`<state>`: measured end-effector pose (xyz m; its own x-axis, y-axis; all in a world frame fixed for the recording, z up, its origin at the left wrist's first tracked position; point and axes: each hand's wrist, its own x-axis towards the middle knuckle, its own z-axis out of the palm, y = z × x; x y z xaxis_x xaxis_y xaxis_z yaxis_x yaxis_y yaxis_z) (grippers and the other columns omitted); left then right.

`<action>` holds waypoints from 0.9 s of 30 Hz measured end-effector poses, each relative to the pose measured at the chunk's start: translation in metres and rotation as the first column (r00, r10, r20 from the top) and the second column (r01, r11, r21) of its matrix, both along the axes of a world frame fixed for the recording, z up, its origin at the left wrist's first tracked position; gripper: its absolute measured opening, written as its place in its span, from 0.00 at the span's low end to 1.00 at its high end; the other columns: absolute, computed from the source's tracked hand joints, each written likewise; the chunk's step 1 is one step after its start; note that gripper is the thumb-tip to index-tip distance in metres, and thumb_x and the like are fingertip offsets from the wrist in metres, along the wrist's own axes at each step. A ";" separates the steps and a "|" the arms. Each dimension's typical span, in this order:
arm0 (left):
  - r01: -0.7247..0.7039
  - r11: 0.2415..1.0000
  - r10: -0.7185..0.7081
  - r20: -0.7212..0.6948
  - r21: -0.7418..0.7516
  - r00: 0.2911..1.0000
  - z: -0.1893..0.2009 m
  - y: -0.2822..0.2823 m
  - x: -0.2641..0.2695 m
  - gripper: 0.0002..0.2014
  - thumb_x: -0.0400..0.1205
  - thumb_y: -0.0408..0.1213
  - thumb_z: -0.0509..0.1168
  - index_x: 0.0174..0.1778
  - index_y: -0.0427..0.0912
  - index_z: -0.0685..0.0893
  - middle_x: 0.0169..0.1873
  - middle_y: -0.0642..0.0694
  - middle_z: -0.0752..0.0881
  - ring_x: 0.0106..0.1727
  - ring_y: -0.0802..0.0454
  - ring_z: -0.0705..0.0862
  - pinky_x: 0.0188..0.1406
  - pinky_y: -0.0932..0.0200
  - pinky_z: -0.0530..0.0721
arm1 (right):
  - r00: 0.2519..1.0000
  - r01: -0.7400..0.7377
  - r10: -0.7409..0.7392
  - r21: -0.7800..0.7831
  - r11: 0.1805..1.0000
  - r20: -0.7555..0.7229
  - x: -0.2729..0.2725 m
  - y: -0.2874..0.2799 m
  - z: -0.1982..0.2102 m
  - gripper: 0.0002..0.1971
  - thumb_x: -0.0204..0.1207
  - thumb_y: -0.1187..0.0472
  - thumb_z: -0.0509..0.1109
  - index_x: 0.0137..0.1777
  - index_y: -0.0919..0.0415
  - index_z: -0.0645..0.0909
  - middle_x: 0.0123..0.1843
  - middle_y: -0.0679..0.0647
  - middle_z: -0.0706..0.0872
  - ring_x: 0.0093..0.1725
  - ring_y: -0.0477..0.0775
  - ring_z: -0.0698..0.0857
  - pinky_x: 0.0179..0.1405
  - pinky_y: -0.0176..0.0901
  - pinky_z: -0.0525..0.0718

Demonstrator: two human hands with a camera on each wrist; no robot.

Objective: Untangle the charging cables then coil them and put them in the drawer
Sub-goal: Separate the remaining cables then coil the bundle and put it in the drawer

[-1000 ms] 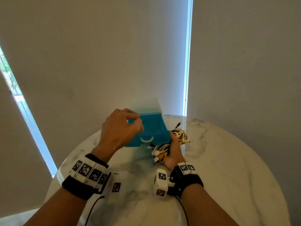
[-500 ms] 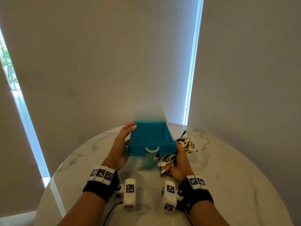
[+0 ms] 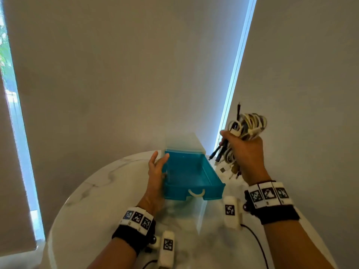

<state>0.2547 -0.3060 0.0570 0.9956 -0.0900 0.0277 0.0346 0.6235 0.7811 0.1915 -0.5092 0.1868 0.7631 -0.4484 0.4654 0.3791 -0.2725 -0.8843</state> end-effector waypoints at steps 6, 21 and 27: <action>0.055 0.995 -0.047 -0.088 0.082 0.995 -0.003 -0.004 -0.005 0.47 0.80 0.68 0.73 0.92 0.63 0.56 0.73 0.43 0.86 0.61 0.41 0.94 0.62 0.36 0.93 | 0.956 -0.261 0.292 -0.357 0.897 0.035 0.012 0.072 0.063 0.09 0.78 0.53 0.85 0.49 0.56 0.92 0.44 0.55 0.97 0.48 0.58 0.97 0.59 0.64 0.95; 0.215 0.976 -0.212 -0.082 0.031 0.974 0.000 0.005 -0.001 0.34 0.83 0.65 0.71 0.79 0.47 0.83 0.53 0.40 0.96 0.50 0.45 0.95 0.42 0.55 0.90 | 0.874 -0.389 0.375 -0.909 0.152 -0.311 0.069 0.031 -0.021 0.11 0.85 0.33 0.72 0.59 0.34 0.81 0.60 0.44 0.79 0.64 0.56 0.78 0.70 0.64 0.77; 0.214 0.975 -0.216 0.014 0.056 0.976 0.005 0.009 -0.001 0.29 0.88 0.64 0.65 0.75 0.46 0.88 0.59 0.38 0.95 0.56 0.42 0.95 0.62 0.45 0.92 | 0.713 -0.614 0.505 -0.781 0.115 -0.486 0.061 0.025 -0.024 0.33 0.79 0.38 0.79 0.81 0.40 0.71 0.81 0.53 0.77 0.76 0.55 0.84 0.78 0.52 0.84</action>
